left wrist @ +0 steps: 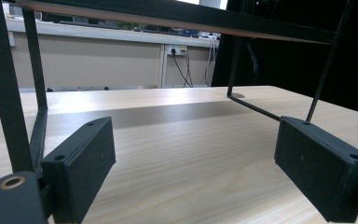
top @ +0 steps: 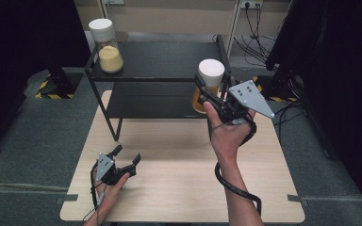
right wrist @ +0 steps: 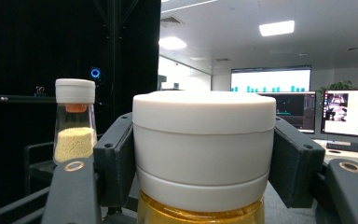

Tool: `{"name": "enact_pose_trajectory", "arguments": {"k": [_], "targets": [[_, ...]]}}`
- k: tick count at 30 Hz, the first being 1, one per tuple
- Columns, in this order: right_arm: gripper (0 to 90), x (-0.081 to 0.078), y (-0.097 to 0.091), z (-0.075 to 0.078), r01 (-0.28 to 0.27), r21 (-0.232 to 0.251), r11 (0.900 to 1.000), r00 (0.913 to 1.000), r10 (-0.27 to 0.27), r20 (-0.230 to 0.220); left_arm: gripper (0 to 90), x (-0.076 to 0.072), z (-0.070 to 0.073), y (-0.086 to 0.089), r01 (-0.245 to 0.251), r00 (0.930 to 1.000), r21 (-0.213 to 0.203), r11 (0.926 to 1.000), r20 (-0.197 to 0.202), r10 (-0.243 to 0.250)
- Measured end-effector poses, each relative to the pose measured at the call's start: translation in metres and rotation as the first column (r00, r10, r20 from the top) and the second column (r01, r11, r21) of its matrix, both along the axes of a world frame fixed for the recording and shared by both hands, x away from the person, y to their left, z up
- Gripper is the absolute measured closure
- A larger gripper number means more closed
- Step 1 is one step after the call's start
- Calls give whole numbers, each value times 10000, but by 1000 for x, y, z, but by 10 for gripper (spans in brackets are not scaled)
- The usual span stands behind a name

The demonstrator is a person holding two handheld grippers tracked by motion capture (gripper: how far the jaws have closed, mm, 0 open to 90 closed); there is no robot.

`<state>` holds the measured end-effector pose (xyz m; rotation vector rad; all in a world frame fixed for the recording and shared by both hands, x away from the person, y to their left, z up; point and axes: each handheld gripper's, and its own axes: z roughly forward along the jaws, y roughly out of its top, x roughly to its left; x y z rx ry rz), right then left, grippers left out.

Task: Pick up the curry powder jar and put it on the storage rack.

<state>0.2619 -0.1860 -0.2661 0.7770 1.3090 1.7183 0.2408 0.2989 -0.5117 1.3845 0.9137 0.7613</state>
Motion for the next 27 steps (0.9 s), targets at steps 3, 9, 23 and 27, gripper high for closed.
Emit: {"name": "enact_pose_trajectory", "arguments": {"k": [3, 9, 23, 27], "targets": [[340, 1, 1, 5, 12, 0, 10000, 10000, -12, 61, 118, 0, 0, 0, 5, 10000, 11, 10000, -4, -5], [341, 5, 1, 18, -1, 49, 10000, 9999, 1, 104, 118, 0, 0, 0, 9, 10000, 35, 10000, -13, -9], [341, 13, -2, 35, 148, 216, 9997, 9999, -148, 29, 118, 1, 0, 0, 34, 10000, 7, 10000, -29, -34], [341, 17, -2, 39, 196, 232, 9995, 9998, -195, -10, 118, 1, 0, 1, 36, 10000, -11, 10000, -30, -36]]}}
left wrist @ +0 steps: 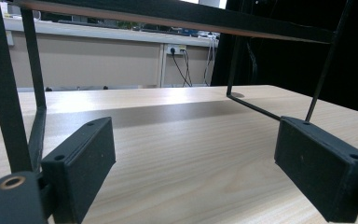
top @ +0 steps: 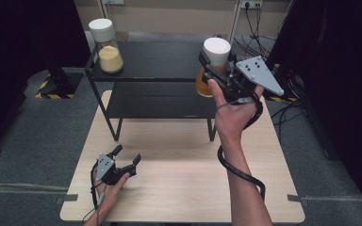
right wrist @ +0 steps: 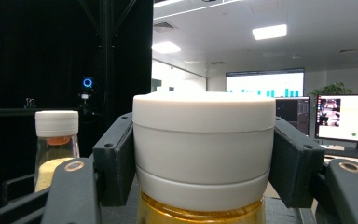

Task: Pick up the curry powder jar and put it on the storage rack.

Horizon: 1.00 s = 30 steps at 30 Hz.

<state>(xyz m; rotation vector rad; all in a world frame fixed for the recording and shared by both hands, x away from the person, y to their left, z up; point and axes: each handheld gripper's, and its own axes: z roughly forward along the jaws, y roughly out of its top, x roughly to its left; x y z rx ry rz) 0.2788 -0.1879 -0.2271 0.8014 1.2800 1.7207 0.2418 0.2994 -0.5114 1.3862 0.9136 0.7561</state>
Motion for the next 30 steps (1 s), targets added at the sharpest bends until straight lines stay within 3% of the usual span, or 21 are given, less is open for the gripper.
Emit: {"name": "enact_pose_trajectory", "arguments": {"k": [30], "targets": [[340, 46, 16, 29, 481, -18, 9988, 9960, -481, -756, 117, 1, 0, 2, 85, 10000, -46, 10000, -27, -85]]}}
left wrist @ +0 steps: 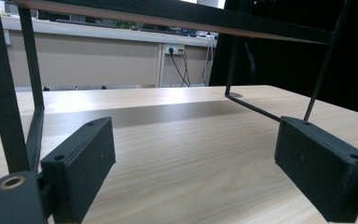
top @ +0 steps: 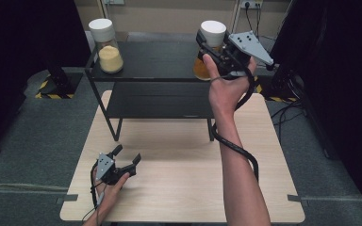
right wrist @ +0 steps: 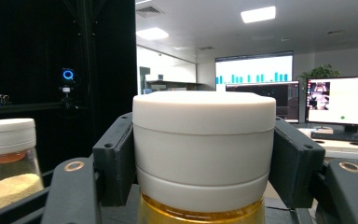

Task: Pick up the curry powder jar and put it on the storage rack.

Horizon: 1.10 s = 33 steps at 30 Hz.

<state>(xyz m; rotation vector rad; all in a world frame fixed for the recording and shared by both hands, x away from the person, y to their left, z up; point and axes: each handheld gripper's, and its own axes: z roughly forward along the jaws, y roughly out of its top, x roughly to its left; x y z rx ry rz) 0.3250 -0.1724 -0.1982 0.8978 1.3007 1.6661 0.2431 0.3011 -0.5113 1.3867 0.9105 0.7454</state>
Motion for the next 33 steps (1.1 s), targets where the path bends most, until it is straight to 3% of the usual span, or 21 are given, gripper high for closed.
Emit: {"name": "enact_pose_trajectory", "arguments": {"k": [15, 33], "targets": [[340, 16, 5, 11, 315, -304, 9990, 9992, -323, -235, 117, 0, 0, 0, -12, 10000, 26, 10000, 24, 12], [339, 33, 8, 7, 592, -500, 9970, 9942, -634, -867, 116, 0, 0, -1, 22, 9999, 219, 9998, 105, -24]]}}
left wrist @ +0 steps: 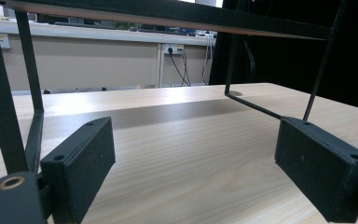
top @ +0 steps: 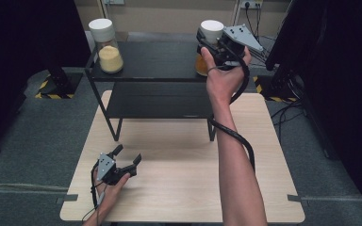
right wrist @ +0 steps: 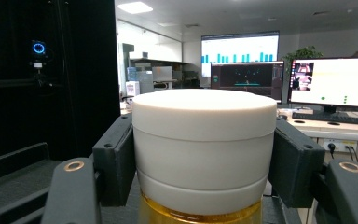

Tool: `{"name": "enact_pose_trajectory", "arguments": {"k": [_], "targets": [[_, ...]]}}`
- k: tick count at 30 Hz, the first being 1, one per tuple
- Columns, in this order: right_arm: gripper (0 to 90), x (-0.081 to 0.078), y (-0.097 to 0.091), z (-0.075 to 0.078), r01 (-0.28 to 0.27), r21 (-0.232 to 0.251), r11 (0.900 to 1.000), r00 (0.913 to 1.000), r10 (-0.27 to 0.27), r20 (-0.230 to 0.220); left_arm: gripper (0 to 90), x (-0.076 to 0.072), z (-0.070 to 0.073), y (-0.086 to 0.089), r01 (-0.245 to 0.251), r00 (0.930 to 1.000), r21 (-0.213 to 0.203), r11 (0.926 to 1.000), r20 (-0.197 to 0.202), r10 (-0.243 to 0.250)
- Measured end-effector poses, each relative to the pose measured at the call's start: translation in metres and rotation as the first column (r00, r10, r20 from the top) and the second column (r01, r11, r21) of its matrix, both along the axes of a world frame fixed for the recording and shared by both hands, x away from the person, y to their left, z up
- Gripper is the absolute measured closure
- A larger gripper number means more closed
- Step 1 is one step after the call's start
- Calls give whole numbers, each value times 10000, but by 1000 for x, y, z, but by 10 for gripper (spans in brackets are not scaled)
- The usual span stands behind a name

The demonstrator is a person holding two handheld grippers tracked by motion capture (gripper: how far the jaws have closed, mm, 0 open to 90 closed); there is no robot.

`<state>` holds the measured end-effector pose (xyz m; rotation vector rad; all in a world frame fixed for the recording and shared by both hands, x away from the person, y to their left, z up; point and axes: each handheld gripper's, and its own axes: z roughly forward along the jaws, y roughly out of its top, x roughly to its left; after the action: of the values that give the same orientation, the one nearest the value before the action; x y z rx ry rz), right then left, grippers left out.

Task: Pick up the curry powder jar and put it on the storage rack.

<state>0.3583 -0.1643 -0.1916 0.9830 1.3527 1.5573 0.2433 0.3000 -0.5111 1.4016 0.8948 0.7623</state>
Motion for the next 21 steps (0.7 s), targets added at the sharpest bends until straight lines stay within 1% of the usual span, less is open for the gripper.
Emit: {"name": "enact_pose_trajectory", "arguments": {"k": [3, 7, 11, 21], "targets": [[340, 1, 1, -1, -16, -32, 10000, 10000, 16, 2, 116, 0, 0, 0, -8, 10000, -51, 10000, -4, 8], [339, 1, 2, -2, -38, -37, 10000, 10000, 38, 1, 116, 0, 0, 0, 11, 10000, 19, 10000, -1, -11], [339, 2, 2, -2, -36, -83, 10000, 10000, 36, -22, 116, 0, 0, 0, 4, 10000, -6, 10000, -1, -4], [335, 2, 3, -5, -55, -112, 9999, 10000, 56, 78, 116, 0, 0, 0, -12, 10000, 10, 10000, 11, 12]]}}
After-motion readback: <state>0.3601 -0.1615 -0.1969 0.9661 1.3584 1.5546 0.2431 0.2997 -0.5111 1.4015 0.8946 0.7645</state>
